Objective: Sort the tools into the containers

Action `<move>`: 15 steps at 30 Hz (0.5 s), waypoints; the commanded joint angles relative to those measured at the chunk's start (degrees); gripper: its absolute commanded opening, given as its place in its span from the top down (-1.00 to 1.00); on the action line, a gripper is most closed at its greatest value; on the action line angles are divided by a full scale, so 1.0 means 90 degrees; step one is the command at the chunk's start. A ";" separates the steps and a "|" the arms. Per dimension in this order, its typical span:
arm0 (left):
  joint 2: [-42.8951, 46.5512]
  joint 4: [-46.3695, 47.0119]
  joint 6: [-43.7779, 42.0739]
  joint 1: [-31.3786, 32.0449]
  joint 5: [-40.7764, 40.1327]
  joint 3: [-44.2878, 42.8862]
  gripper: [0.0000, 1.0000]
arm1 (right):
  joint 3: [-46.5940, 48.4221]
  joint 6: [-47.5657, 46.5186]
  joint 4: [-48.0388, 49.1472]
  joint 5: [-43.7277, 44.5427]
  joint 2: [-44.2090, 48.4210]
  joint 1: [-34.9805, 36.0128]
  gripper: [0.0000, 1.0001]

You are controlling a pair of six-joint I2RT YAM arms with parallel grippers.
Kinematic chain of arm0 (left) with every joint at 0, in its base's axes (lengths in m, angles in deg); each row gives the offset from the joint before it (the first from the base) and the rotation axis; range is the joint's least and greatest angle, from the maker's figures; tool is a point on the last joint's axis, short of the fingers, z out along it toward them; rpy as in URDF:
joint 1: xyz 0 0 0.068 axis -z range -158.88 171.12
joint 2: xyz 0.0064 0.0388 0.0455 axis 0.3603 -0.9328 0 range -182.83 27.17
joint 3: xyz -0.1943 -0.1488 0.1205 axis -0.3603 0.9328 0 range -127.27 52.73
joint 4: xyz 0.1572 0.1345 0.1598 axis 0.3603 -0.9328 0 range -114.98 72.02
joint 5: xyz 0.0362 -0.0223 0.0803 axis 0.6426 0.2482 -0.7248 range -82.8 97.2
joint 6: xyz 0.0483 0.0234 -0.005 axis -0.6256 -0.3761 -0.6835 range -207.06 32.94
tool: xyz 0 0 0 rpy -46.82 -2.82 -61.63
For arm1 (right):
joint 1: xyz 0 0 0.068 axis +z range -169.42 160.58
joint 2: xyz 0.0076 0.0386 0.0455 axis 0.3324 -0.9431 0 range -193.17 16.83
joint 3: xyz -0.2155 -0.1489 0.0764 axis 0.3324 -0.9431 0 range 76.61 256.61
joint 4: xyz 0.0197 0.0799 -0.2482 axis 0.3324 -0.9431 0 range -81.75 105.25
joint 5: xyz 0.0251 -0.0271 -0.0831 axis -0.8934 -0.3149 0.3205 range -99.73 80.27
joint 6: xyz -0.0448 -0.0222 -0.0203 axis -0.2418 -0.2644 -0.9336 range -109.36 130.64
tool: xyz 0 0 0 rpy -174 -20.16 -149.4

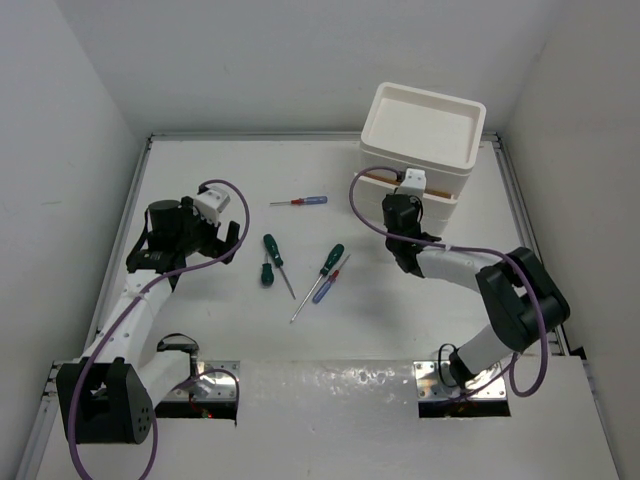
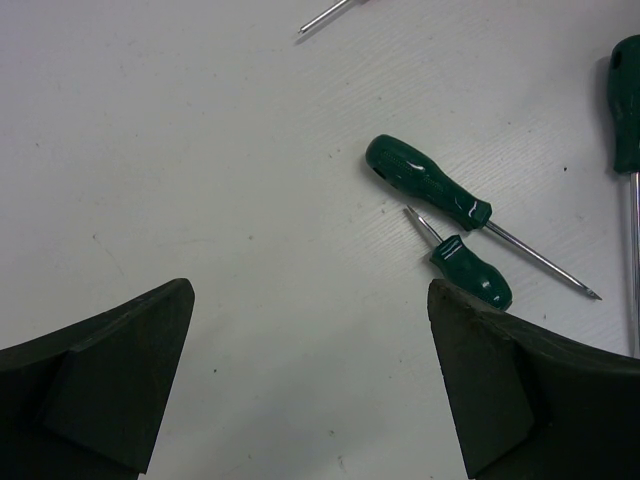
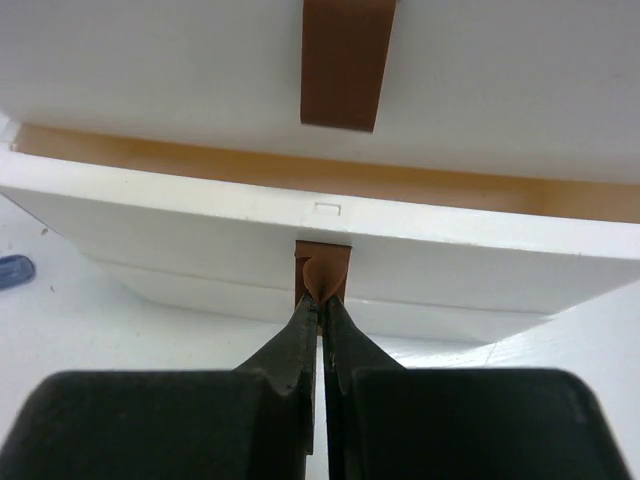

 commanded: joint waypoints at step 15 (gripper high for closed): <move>0.0185 0.0126 -0.0040 0.0037 0.0110 0.0035 -1.00 | -0.0848 -0.0472 0.0850 0.0868 0.1178 0.1328 1.00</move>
